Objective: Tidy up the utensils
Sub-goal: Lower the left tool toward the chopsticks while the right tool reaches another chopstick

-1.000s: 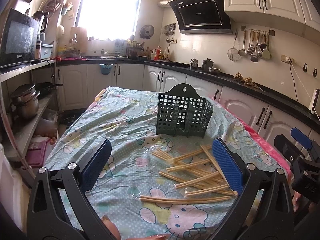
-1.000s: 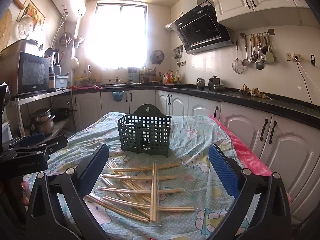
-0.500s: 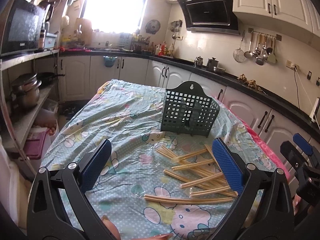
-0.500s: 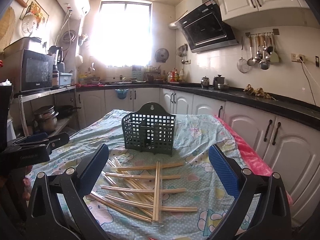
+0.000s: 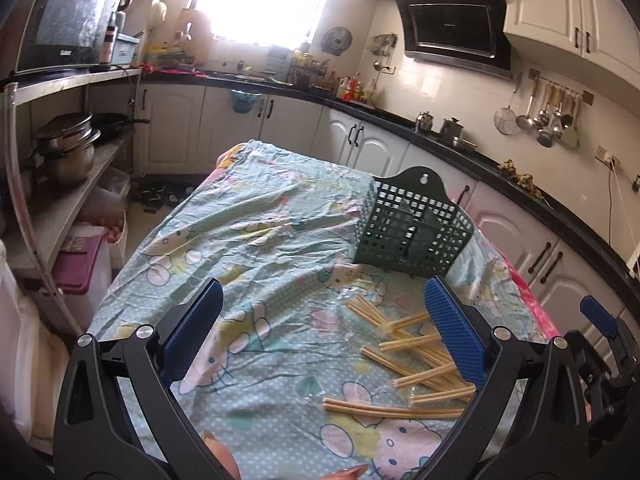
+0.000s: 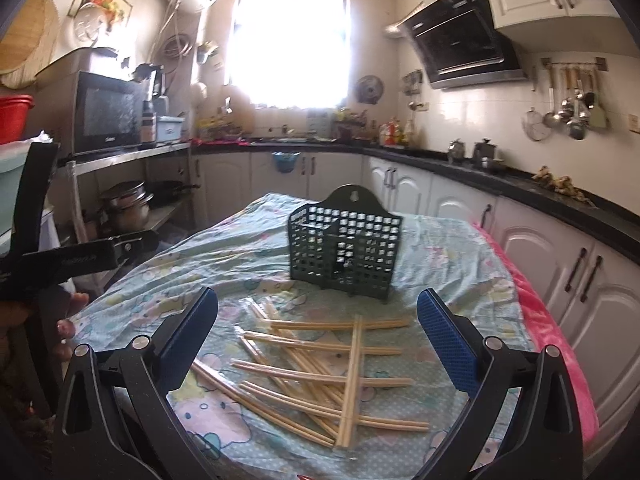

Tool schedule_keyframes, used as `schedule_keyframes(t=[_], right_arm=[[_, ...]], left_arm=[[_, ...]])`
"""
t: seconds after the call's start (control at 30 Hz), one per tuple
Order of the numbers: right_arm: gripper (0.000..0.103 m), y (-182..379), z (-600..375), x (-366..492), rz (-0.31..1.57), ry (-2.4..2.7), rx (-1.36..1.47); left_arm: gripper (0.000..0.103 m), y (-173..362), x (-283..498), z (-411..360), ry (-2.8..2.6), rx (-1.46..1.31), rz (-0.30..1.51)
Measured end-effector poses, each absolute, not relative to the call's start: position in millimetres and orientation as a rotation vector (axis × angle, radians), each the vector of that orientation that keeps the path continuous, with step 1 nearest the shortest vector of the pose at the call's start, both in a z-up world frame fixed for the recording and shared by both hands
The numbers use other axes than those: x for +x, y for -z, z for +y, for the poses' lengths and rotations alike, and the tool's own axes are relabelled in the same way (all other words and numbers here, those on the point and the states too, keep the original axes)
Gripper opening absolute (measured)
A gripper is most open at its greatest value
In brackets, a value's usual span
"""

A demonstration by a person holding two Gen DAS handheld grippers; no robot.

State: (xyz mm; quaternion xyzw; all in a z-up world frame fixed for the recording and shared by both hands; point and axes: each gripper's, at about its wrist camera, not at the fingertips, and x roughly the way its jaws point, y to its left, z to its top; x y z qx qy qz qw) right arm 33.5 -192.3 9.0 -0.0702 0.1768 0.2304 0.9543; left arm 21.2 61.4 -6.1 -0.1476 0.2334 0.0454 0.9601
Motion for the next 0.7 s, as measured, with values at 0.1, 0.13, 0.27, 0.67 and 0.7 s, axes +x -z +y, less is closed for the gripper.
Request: schedule_keyframes(t=[0.1, 0.13, 0.27, 0.67, 0.7], right_arm=[[0.097, -8.6, -185.3, 43.1, 0.385, -0.496, -0.150], [0.097, -8.3, -183.2, 48.7, 0.403, -0.501, -0.148], [0.097, -6.7, -179.5, 69.6, 0.458, -0.516, -0.134], [0.097, -6.6, -183.8, 122.2, 0.520, -0.503, -0.161], [0.097, -6.6, -184.5, 126.7, 0.529, -0.502, -0.158]], left_arm=[[0.093, 6.5, 24.9, 70.0, -0.102, -0.318, 0.483], [0.093, 6.4, 26.6, 72.8, -0.110, -0.325, 0.486], [0.093, 5.6, 38.8, 80.9, -0.120, -0.337, 0.508], [0.093, 10.6, 89.7, 81.4, -0.071, -0.371, 0.588], [0.093, 10.6, 93.3, 80.7, -0.055, -0.380, 0.587]])
